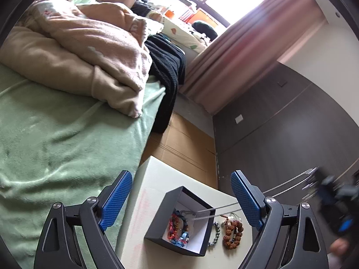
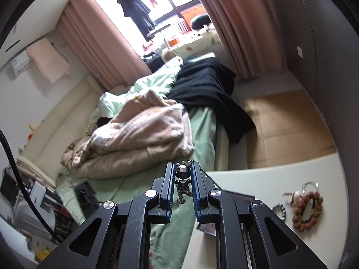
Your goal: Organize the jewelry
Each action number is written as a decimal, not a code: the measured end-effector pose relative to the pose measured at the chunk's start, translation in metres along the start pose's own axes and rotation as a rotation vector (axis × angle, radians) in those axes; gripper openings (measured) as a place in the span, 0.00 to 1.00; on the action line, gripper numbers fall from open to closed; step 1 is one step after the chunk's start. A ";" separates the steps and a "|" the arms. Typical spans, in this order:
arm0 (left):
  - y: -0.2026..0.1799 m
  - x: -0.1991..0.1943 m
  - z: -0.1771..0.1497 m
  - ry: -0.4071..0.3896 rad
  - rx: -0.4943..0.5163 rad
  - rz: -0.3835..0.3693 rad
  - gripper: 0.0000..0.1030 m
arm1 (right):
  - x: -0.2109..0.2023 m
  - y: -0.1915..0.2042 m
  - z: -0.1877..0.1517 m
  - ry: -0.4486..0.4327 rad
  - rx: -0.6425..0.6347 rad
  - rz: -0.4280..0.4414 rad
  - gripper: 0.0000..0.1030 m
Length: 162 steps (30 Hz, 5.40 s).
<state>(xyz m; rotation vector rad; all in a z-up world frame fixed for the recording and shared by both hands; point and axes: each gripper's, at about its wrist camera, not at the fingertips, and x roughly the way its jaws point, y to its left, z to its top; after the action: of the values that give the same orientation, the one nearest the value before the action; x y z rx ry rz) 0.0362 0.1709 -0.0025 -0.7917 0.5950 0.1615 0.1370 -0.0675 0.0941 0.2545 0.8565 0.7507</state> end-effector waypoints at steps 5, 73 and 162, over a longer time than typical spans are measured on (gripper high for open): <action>0.002 0.000 0.002 -0.003 -0.003 0.008 0.87 | 0.033 -0.029 -0.022 0.067 0.048 -0.018 0.16; -0.154 0.168 -0.209 0.480 0.809 0.230 0.43 | -0.075 -0.279 -0.111 0.077 0.544 -0.244 0.82; -0.077 0.046 -0.058 0.084 0.283 0.143 0.68 | -0.024 -0.164 -0.079 -0.065 0.300 0.151 0.20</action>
<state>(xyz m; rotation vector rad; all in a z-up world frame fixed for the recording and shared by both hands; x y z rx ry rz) 0.0759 0.0716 -0.0126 -0.4834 0.7359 0.1711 0.1482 -0.2085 -0.0221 0.6133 0.8943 0.7483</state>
